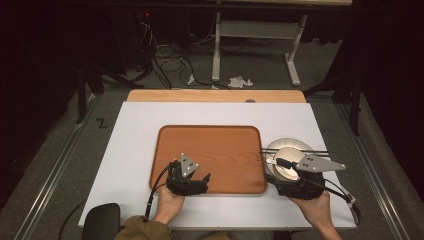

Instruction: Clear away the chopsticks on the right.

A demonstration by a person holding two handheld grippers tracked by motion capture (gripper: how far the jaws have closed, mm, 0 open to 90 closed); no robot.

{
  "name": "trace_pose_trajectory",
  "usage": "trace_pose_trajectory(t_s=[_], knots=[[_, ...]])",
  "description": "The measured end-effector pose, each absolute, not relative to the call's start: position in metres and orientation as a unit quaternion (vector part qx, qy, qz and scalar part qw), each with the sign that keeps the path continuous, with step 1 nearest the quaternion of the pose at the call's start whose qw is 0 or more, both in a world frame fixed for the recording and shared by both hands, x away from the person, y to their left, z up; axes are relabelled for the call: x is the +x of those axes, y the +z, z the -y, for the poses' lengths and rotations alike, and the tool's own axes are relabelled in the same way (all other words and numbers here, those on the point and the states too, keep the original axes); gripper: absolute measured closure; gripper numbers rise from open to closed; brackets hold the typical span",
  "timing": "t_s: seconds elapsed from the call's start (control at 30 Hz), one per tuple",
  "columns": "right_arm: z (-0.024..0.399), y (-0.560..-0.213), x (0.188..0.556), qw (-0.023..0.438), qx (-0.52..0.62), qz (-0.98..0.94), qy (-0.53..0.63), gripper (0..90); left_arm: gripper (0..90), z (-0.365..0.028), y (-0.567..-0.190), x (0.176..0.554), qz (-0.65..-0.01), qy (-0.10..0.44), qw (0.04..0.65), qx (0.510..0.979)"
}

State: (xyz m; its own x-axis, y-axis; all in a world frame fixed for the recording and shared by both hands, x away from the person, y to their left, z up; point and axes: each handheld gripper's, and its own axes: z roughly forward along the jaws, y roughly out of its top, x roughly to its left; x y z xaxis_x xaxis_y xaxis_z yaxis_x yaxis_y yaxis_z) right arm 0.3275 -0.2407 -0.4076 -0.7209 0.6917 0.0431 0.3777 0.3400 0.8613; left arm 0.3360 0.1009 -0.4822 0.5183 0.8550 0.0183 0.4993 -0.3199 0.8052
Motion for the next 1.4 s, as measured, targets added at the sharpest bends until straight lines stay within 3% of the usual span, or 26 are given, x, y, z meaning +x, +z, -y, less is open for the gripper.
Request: trace_pose_trajectory(t_s=[0.2, 0.33, 0.57, 0.67, 0.87, 1.13, 1.23, 1.3, 1.4], knots=[[0.256, -0.399, 0.332, 0.189, 0.348, -0.786, 0.474, 32.5, 16.4, -0.102, -0.482, 0.335, -0.433, 0.226, 0.385, 0.783], [0.268, -0.399, 0.336, 0.199, 0.347, -0.778, 0.484, 38.2, 16.4, -0.103, -0.481, 0.334, -0.433, 0.228, 0.389, 0.781], [0.286, -0.395, 0.350, 0.206, 0.346, -0.791, 0.460, 37.2, 16.4, -0.107, -0.483, 0.335, -0.443, 0.226, 0.387, 0.777], [0.298, -0.392, 0.355, 0.188, 0.349, -0.795, 0.460, 42.0, 16.4, -0.109, -0.483, 0.334, -0.446, 0.226, 0.387, 0.775], [0.309, -0.394, 0.364, 0.219, 0.355, -0.802, 0.427, 48.4, 16.4, -0.114, -0.482, 0.329, -0.453, 0.233, 0.387, 0.768], [0.333, -0.398, 0.386, 0.246, 0.392, -0.801, 0.381, 42.8, 16.4, -0.120, -0.483, 0.324, -0.464, 0.244, 0.378, 0.763], [0.340, -0.400, 0.391, 0.268, 0.397, -0.803, 0.354, 51.5, 16.4, -0.122, -0.483, 0.322, -0.464, 0.254, 0.372, 0.763], [0.346, -0.404, 0.401, 0.254, 0.403, -0.812, 0.337, 59.9, 16.4, -0.124, -0.483, 0.320, -0.466, 0.255, 0.369, 0.763], [0.348, -0.410, 0.408, 0.250, 0.412, -0.816, 0.320, 62.9, 16.4, -0.127, -0.483, 0.317, -0.470, 0.257, 0.369, 0.760]])
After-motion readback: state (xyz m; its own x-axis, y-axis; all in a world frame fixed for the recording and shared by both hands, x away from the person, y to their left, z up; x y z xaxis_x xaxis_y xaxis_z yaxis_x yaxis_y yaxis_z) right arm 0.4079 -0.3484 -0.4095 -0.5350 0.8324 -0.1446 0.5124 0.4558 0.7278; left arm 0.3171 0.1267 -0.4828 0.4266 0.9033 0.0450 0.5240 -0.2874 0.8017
